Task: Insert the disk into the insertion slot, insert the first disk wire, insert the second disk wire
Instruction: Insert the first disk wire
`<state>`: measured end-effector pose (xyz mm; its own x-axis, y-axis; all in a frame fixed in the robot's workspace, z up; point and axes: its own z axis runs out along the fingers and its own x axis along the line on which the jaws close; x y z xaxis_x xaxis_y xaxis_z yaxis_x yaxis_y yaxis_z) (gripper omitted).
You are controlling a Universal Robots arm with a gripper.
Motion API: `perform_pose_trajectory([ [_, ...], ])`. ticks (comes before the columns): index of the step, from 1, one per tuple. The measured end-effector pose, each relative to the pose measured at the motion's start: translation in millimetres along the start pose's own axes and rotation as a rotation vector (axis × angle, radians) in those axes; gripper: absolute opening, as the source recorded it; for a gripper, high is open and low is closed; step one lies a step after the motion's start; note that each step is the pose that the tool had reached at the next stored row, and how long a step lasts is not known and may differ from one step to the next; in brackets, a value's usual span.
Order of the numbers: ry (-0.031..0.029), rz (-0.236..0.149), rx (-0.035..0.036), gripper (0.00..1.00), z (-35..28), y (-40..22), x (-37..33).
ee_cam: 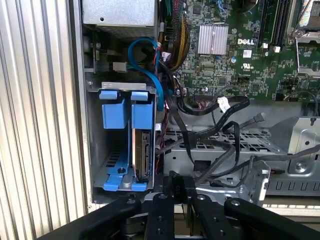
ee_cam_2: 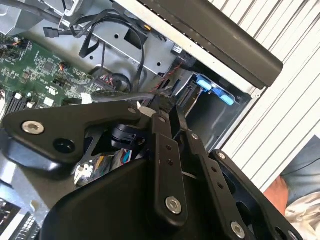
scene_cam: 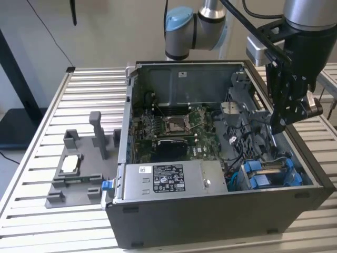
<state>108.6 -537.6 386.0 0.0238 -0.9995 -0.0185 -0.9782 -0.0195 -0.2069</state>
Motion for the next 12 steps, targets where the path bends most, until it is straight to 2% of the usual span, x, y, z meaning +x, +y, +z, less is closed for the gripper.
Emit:
perform_pose_trajectory([
  [8,0.0000,0.000,0.0000,0.19,0.0,0.0,0.0],
  [10,0.0001,0.000,-0.0075,0.19,0.1,-1.2,0.0],
  [12,0.0002,0.000,-0.0209,0.19,0.9,-3.6,0.1],
])
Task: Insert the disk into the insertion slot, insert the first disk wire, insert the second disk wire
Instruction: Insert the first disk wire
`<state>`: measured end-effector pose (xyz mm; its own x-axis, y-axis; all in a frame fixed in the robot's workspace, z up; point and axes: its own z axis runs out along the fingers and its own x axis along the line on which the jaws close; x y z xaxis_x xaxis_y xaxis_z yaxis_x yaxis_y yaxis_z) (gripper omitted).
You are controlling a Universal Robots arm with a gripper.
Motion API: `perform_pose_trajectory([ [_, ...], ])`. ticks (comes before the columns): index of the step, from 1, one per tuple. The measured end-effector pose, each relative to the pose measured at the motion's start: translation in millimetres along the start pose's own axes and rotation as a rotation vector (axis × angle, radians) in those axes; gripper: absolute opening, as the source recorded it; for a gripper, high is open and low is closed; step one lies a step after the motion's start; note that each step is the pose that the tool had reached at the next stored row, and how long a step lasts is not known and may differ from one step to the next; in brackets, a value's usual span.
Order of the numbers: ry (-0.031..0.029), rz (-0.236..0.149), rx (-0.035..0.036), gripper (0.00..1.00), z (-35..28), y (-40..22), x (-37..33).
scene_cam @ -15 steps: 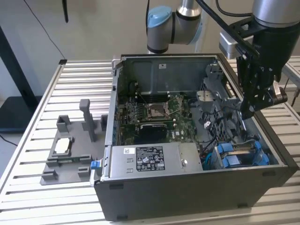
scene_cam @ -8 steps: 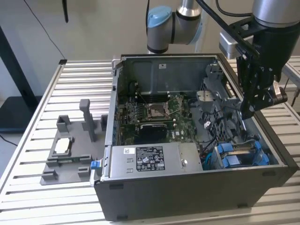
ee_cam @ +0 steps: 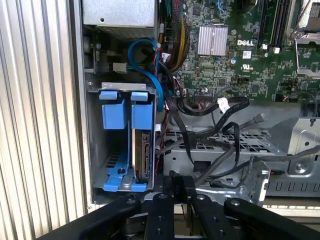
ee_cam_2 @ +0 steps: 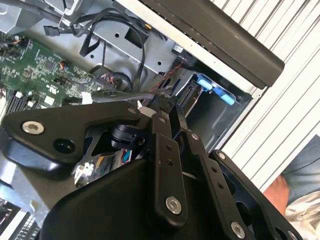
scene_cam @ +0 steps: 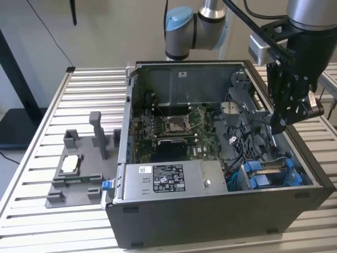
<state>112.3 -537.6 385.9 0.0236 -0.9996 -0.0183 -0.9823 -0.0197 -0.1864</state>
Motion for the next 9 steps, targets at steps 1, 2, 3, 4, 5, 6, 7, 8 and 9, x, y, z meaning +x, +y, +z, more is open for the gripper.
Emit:
perform_pose_trajectory([
  [1,0.0001,0.000,-0.0069,0.19,0.5,-1.9,0.0],
  [2,0.0001,0.000,-0.0129,0.19,1.1,-4.1,0.1],
  [3,-0.0002,0.000,-0.0194,0.19,1.9,-6.4,0.2],
  [4,-0.0003,0.000,-0.0262,0.19,2.5,-8.5,0.3],
  [5,-0.0005,0.001,-0.0348,0.19,3.1,-10.3,0.4],
  [6,-0.0006,0.001,-0.0435,0.19,3.6,-11.6,0.6],
  [7,-0.0009,0.001,-0.0541,0.19,4.1,-12.9,0.8],
  [8,-0.0010,0.001,-0.0635,0.19,4.5,-13.9,1.0],
  [9,-0.0010,0.002,-0.0741,0.19,4.9,-15.0,1.3],
])
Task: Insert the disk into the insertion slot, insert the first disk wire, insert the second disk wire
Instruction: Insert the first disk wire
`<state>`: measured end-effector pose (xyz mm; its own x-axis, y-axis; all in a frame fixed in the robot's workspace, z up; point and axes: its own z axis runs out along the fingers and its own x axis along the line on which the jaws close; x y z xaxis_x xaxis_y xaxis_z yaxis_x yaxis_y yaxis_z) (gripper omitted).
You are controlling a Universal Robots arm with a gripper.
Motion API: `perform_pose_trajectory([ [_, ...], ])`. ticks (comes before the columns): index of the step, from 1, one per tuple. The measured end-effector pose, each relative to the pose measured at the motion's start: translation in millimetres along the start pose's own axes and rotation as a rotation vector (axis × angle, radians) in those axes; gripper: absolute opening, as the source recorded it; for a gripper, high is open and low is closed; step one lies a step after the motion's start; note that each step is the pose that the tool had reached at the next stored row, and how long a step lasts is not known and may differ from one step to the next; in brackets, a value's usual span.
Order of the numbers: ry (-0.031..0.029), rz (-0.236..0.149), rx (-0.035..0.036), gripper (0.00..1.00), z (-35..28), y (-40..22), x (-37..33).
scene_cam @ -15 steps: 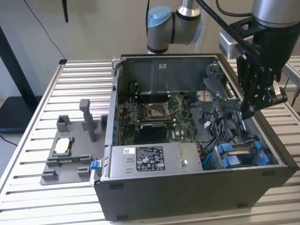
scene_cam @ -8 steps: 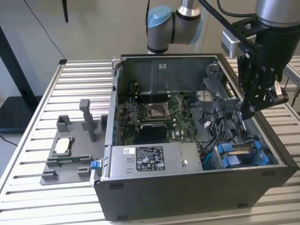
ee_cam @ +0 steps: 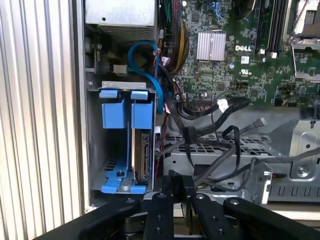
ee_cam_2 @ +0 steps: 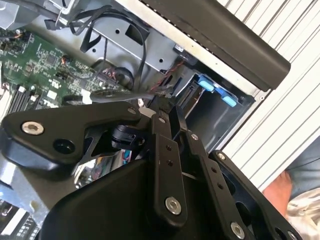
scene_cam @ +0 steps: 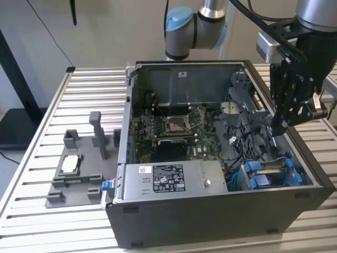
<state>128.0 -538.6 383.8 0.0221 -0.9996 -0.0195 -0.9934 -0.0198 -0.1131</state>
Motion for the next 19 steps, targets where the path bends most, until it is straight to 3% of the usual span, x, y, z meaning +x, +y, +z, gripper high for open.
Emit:
perform_pose_trajectory([
  [2,-0.0002,0.000,-0.0178,0.19,0.7,-1.7,1.0],
  [5,-0.0003,0.003,-0.0328,0.19,3.4,-3.5,4.9],
  [12,-0.0002,0.008,-0.0521,0.19,10.6,-6.2,9.8],
  [19,-0.0004,0.009,-0.0829,0.19,17.5,-15.5,11.9],
])
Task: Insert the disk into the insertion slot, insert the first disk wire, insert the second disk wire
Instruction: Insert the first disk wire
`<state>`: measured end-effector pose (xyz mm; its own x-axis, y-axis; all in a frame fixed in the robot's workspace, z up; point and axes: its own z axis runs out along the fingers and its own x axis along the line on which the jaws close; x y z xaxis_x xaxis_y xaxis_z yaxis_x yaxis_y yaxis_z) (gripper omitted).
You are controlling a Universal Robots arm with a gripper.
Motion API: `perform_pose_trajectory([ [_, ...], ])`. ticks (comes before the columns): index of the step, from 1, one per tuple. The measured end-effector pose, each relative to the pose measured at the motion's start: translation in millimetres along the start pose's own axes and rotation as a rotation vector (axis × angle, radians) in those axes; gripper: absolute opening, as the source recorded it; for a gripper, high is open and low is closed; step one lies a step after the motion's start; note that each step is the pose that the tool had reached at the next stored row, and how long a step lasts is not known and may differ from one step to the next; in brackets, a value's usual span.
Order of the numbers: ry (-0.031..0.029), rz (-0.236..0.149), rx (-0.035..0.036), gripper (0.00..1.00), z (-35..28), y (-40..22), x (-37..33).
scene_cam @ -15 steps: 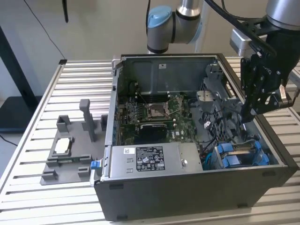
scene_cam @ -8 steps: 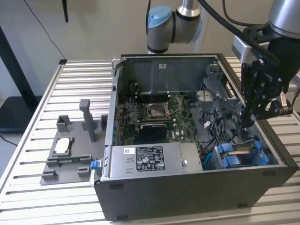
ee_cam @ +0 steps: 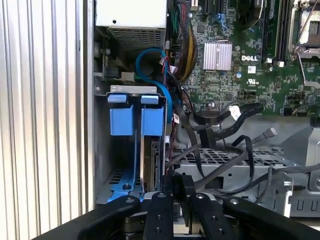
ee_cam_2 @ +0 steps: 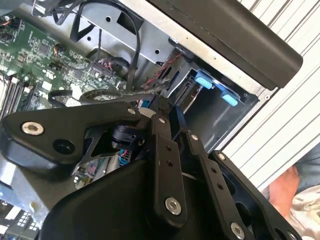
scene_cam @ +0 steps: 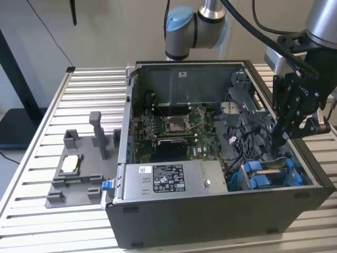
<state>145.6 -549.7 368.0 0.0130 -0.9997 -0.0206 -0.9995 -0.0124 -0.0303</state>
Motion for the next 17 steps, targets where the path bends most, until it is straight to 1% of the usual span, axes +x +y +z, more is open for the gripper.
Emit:
perform_pose_trajectory([
  [4,-0.0006,0.001,-0.0268,0.19,3.0,-9.3,1.7],
  [7,-0.0009,0.001,-0.0473,0.19,5.0,-14.9,3.1],
  [10,-0.0012,0.002,-0.0738,0.19,6.4,-19.3,4.7],
  [13,-0.0016,0.002,-0.1073,0.19,7.6,-25.3,7.7],
  [14,-0.0017,0.003,-0.1166,0.19,8.0,-27.3,8.5],
  [15,-0.0017,0.003,-0.1234,0.19,8.8,-29.1,9.1],
  [16,-0.0021,0.002,-0.1273,0.19,10.0,-30.2,9.2],
  [17,-0.0020,0.000,-0.1297,0.19,11.2,-31.1,9.2],
])
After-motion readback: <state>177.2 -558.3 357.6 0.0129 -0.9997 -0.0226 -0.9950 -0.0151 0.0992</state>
